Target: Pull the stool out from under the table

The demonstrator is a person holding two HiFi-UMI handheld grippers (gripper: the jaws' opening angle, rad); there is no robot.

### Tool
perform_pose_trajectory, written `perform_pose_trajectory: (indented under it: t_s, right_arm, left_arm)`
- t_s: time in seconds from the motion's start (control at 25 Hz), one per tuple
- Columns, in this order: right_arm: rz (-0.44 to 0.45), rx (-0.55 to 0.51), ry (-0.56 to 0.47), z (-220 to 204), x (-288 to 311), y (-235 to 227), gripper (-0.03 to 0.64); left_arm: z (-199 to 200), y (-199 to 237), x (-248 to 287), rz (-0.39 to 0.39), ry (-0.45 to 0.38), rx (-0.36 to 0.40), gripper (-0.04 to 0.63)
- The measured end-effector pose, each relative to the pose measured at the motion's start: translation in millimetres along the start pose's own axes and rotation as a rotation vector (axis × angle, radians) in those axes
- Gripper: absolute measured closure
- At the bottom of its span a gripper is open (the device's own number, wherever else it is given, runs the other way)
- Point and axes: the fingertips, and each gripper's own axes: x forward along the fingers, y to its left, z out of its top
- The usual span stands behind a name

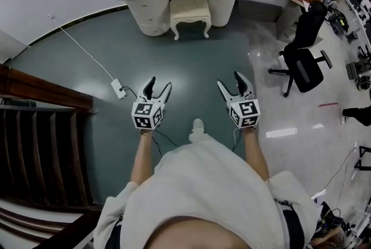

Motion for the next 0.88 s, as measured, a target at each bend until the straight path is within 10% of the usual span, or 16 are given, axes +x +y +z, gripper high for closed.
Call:
perform_pose_trajectory:
  t_s: [0.88]
  right_arm:
    - [0.045, 0.044, 0.032, 8.7, 192.4, -126.2, 0.339]
  left_arm:
    - [44.7, 98.2, 198.4, 0.051, 0.045, -0.029, 0.334]
